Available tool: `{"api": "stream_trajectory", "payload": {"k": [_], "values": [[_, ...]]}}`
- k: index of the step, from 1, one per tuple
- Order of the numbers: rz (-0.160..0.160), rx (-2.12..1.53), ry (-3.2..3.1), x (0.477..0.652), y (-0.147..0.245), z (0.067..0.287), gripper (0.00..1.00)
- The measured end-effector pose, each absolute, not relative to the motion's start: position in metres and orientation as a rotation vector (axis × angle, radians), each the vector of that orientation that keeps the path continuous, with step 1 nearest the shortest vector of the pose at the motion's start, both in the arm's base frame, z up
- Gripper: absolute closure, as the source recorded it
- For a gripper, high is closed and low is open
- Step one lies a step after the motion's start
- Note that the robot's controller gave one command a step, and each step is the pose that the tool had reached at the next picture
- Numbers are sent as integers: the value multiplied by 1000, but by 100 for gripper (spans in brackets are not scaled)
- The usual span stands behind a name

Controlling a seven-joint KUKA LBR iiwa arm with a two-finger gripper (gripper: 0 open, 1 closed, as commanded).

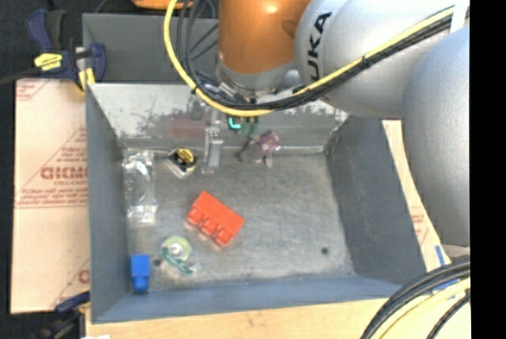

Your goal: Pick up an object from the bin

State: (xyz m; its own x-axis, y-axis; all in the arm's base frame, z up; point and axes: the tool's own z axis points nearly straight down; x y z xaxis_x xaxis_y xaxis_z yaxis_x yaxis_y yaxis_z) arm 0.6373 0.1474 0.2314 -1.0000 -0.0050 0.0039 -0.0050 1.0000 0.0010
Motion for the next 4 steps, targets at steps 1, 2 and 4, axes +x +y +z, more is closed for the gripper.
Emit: {"api": "stream_trajectory", "payload": {"k": [1,2,4], "values": [[-2,240,-3126,567,91,68,0],[-4,-27,-3147,558,102,101,0],[-3,-292,-3128,546,94,70,0]]}}
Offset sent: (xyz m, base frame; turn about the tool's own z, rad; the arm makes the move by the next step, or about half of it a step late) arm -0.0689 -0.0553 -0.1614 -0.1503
